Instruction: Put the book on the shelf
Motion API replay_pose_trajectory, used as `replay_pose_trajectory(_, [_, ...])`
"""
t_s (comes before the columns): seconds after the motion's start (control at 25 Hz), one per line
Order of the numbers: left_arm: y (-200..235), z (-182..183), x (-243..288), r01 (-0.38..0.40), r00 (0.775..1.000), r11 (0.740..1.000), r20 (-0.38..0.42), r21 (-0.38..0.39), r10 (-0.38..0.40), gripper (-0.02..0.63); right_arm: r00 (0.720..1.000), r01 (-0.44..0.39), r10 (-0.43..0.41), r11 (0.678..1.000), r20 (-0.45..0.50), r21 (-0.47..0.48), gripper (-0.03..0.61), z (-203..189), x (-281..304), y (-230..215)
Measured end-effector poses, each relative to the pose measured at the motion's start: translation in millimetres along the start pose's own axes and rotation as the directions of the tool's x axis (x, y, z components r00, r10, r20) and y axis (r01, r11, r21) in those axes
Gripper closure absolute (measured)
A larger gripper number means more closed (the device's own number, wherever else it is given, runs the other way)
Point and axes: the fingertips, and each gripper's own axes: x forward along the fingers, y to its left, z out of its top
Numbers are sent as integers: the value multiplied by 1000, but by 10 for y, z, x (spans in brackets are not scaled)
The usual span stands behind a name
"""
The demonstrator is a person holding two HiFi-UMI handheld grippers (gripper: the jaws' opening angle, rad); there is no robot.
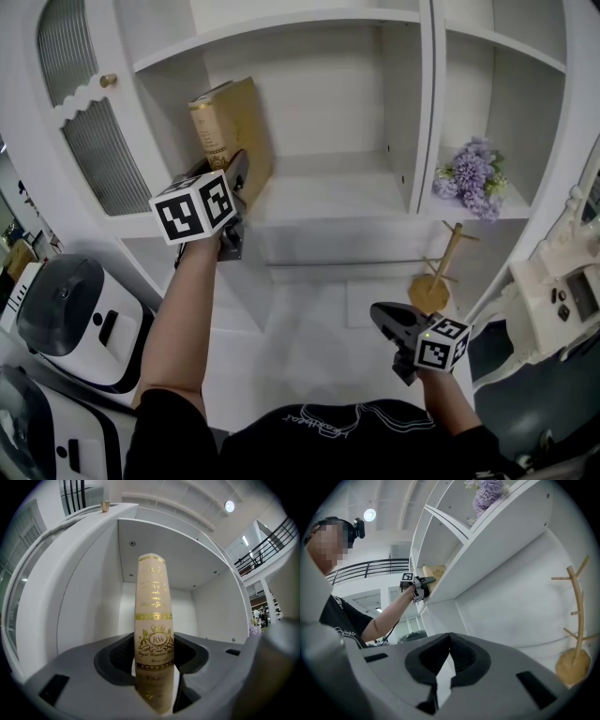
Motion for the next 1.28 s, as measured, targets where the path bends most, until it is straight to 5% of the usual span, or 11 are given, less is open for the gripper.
replay_pose_trajectory(0.76, [-102,178,-521,28,997,992,69,123,-36,360,999,24,-22,999,32,-47,572,76,-157,562])
replay_pose_trajectory(1.04, [-472,-272,-1265,167,984,972,32,167,-175,362,999,-1,9,987,44,-161,572,202,-179,1116])
replay_pose_trajectory(1.28, [-919,-931,-2040,359,933,930,-38,78,-357,365,999,3,7,977,46,-212,572,211,-252,1503])
